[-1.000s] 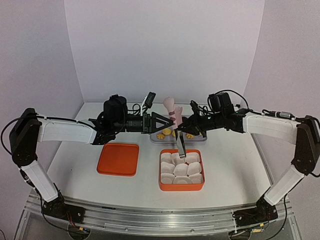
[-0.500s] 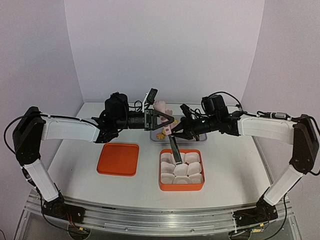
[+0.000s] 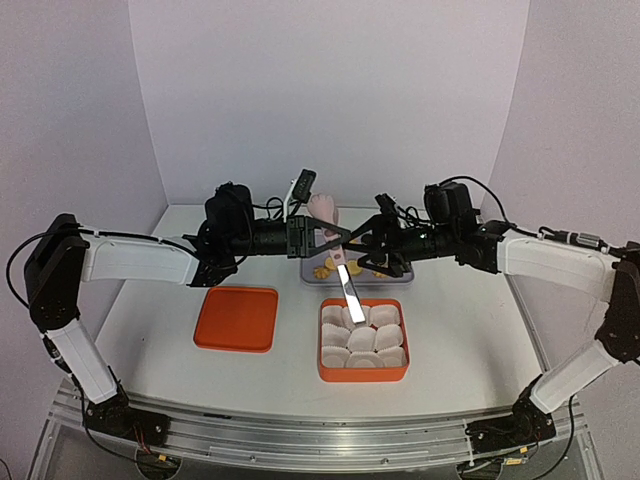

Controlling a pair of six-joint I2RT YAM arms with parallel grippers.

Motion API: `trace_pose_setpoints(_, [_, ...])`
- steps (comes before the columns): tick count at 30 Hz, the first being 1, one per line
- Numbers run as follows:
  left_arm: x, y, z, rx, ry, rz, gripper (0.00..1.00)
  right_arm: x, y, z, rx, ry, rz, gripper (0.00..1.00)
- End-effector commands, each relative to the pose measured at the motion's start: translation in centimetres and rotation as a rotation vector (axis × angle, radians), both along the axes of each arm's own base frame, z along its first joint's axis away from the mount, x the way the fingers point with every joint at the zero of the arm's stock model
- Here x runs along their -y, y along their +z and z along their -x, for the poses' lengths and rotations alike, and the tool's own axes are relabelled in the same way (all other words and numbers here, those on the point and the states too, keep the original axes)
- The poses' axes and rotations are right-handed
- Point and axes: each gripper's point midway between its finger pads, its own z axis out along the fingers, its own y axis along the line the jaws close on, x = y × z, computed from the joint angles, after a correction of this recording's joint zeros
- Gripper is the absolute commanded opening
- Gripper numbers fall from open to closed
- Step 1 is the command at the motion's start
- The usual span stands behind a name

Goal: Pack the cookies

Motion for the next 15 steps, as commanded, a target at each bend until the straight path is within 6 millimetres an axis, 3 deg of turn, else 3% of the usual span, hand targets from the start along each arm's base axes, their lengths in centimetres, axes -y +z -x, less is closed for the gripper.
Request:
trace_pose_setpoints(1, [-1.0,3.5,0.5,0.109,0.011,0.073,0.00,-0.1,3.1,4.8,0.132,0.237,-0.101,0.93])
trace_pose_setpoints(9, [-1.0,4.5,0.4,0.121,0.015,0.094,0.00,-2.4,3.4,6.4,0.129,0.372,-0.167,0.92])
trace_pose_setpoints(15, [-1.7,5.9,1.6,0.147,-0.020,0.151,0.00,-3.2,1.7,4.9,0.099,0.307,-0.124,0.88])
